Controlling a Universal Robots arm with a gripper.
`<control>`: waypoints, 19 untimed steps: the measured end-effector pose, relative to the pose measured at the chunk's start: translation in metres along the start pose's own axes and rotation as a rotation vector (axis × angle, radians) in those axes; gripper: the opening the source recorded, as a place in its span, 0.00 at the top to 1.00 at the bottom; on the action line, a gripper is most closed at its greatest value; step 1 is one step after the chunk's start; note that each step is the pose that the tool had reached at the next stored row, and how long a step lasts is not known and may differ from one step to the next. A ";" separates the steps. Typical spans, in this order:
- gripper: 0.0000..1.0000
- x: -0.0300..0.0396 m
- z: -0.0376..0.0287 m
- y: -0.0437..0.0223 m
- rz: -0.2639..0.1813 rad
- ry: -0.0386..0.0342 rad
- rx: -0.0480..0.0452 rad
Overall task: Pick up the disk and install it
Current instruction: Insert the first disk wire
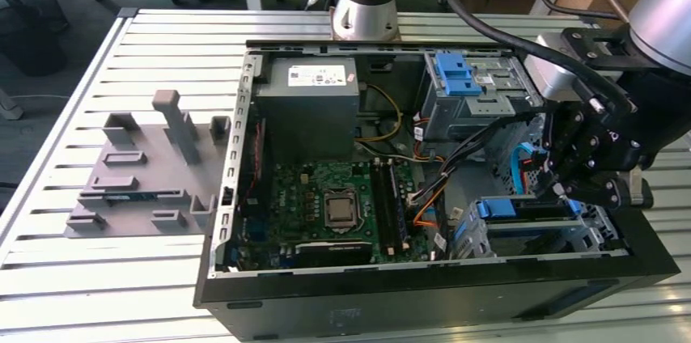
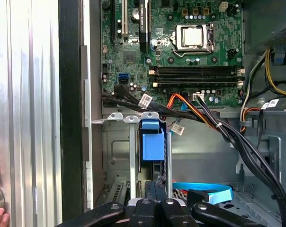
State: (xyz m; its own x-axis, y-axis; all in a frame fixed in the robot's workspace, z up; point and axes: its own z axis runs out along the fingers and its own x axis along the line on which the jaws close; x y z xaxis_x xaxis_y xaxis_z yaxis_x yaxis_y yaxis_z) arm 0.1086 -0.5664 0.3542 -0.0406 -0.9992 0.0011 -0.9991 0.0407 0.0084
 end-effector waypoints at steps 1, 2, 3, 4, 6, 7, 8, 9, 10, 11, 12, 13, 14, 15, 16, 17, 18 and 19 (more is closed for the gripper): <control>0.89 -0.0002 -0.0006 -0.0001 0.000 0.0002 0.0003; 0.89 -0.0004 -0.0011 -0.0003 0.000 0.0002 0.0007; 0.89 -0.0007 -0.0015 -0.0007 0.000 0.0001 0.0010; 0.89 -0.0011 -0.0019 -0.0012 0.000 0.0000 0.0014; 0.89 -0.0021 -0.0021 -0.0025 0.000 -0.0001 0.0016; 0.89 -0.0028 -0.0021 -0.0033 0.000 0.0000 0.0016; 0.89 -0.0035 -0.0021 -0.0040 0.000 0.0000 0.0016; 0.89 -0.0042 -0.0021 -0.0048 0.000 0.0000 0.0016; 0.89 -0.0049 -0.0022 -0.0054 0.000 0.0001 0.0017; 0.89 -0.0056 -0.0022 -0.0060 0.000 0.0000 0.0017; 0.89 -0.0066 -0.0022 -0.0067 0.000 0.0000 0.0017; 0.89 -0.0079 -0.0022 -0.0074 0.000 0.0000 0.0018; 0.89 -0.0094 -0.0022 -0.0082 0.000 0.0000 0.0019; 0.89 -0.0110 -0.0022 -0.0089 0.000 0.0001 0.0019; 0.89 -0.0125 -0.0022 -0.0095 0.000 0.0000 0.0020; 0.89 -0.0139 -0.0022 -0.0101 0.000 0.0000 0.0020; 0.89 -0.0154 -0.0022 -0.0106 0.000 0.0000 0.0021; 0.89 -0.0167 -0.0022 -0.0112 0.000 -0.0001 0.0022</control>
State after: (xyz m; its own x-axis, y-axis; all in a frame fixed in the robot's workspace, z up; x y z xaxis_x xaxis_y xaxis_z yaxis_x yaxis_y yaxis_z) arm 0.1205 -0.5501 0.3563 -0.0406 -0.9992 0.0010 -0.9992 0.0406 0.0061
